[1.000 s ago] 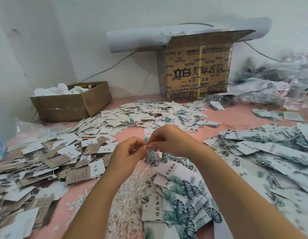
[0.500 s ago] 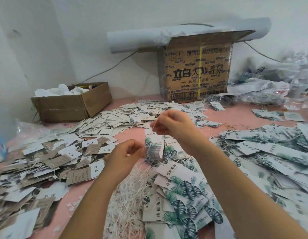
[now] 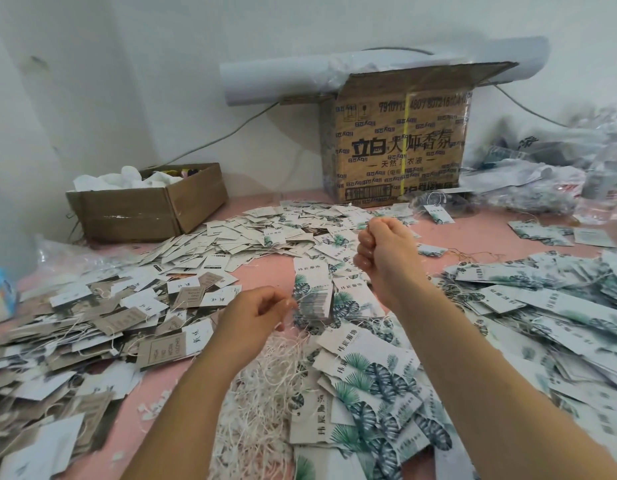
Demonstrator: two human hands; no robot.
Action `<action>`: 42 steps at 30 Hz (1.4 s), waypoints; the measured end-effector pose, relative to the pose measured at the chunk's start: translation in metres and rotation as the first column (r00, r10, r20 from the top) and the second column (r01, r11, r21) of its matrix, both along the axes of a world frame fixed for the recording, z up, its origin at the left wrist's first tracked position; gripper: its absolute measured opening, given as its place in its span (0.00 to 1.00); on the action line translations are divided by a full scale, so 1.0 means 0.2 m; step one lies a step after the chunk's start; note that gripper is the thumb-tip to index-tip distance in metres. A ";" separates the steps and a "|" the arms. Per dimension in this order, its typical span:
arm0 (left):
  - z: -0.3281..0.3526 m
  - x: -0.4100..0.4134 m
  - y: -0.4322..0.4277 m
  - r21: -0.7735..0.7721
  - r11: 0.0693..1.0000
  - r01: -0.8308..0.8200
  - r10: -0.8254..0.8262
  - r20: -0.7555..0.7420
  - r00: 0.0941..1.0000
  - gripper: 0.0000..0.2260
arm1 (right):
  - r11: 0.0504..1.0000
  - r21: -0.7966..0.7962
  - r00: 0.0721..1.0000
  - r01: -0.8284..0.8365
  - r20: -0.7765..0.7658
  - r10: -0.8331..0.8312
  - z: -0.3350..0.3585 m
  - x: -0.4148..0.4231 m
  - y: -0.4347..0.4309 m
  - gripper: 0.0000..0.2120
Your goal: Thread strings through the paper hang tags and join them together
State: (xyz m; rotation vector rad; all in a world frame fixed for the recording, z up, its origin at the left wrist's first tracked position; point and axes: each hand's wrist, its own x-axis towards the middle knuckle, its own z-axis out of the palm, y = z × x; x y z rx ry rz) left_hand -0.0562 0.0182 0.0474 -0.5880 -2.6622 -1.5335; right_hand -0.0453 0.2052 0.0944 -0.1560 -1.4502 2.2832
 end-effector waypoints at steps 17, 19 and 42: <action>0.01 -0.01 0.00 0.085 0.994 -0.064 0.065 -0.009 0.998 0.10 | 0.804 0.593 0.972 -0.051 0.215 -0.097 -0.04 -0.02 0.01 0.08; 0.00 -0.02 -0.01 0.065 0.994 -0.090 0.091 -0.009 0.996 0.10 | 0.760 0.650 0.973 0.007 0.172 -0.156 -0.05 -0.02 0.03 0.07; -0.06 -0.04 -0.02 -0.089 0.978 -0.190 0.187 -0.044 0.981 0.05 | -0.139 0.990 0.980 -0.038 0.009 -0.200 -0.29 -0.09 -0.05 0.11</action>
